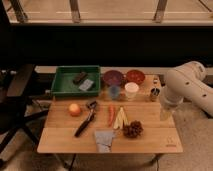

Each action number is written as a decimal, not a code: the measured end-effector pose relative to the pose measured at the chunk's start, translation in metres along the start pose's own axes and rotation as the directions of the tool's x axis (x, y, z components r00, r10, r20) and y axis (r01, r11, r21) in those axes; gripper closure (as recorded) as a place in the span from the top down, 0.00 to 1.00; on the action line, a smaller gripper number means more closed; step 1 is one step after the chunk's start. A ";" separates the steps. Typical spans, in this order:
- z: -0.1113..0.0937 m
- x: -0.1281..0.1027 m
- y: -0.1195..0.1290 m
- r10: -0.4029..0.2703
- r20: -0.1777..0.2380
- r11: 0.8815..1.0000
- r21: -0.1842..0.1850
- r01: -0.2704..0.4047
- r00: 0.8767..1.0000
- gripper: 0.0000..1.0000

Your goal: Stack bowls on top of each other

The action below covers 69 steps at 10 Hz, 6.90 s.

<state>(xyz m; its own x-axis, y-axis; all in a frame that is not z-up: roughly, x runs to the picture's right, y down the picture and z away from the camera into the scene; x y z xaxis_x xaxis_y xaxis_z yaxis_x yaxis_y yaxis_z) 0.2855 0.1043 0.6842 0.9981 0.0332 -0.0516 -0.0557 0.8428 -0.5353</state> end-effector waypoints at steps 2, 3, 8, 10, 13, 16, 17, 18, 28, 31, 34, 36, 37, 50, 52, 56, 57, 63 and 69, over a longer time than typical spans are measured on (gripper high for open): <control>0.000 0.000 0.000 0.000 0.000 1.000 0.000 0.000 1.000 0.65; 0.000 0.000 0.000 0.000 0.000 1.000 0.000 0.000 1.000 0.65; 0.000 0.000 0.000 0.000 0.000 1.000 0.000 0.000 1.000 0.65; 0.000 0.000 0.000 0.000 0.000 1.000 0.000 0.000 1.000 0.65; 0.000 0.000 0.000 0.000 0.000 1.000 0.000 0.000 1.000 0.65; 0.000 0.000 0.000 0.000 0.000 1.000 0.000 0.000 1.000 0.65; 0.000 0.000 0.000 0.000 0.000 1.000 0.000 0.000 1.000 0.65; 0.000 0.000 0.000 0.000 0.000 1.000 0.000 0.000 1.000 0.65; 0.012 -0.026 -0.049 0.042 0.172 0.970 0.229 -0.082 0.984 0.65; 0.005 -0.037 -0.085 -0.037 0.121 0.928 0.371 -0.011 0.992 0.65; 0.005 -0.035 -0.085 -0.035 0.118 0.928 0.373 -0.011 0.992 0.65; 0.005 -0.034 -0.086 -0.034 0.116 0.928 0.373 -0.012 0.993 0.65; 0.009 -0.028 -0.089 -0.006 0.118 0.927 0.372 -0.039 0.993 0.65; 0.077 -0.010 -0.189 -0.104 0.050 0.891 0.448 0.071 0.993 0.65; 0.086 -0.008 -0.220 -0.093 0.056 0.903 0.425 0.061 0.994 0.65; 0.094 -0.013 -0.243 -0.081 0.072 0.919 0.392 0.046 0.994 0.65; 0.094 -0.014 -0.243 -0.081 0.072 0.919 0.392 0.047 0.994 0.65; 0.109 0.001 -0.255 -0.168 0.074 0.881 0.458 0.116 0.983 0.65; 0.127 0.002 -0.279 -0.232 0.056 0.856 0.487 0.176 0.971 0.65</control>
<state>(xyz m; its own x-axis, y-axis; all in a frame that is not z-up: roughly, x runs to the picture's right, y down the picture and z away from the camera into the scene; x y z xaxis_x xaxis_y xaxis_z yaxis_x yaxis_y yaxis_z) 0.3060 -0.0621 0.9406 0.9837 -0.1327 0.1211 0.1403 0.9885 -0.0567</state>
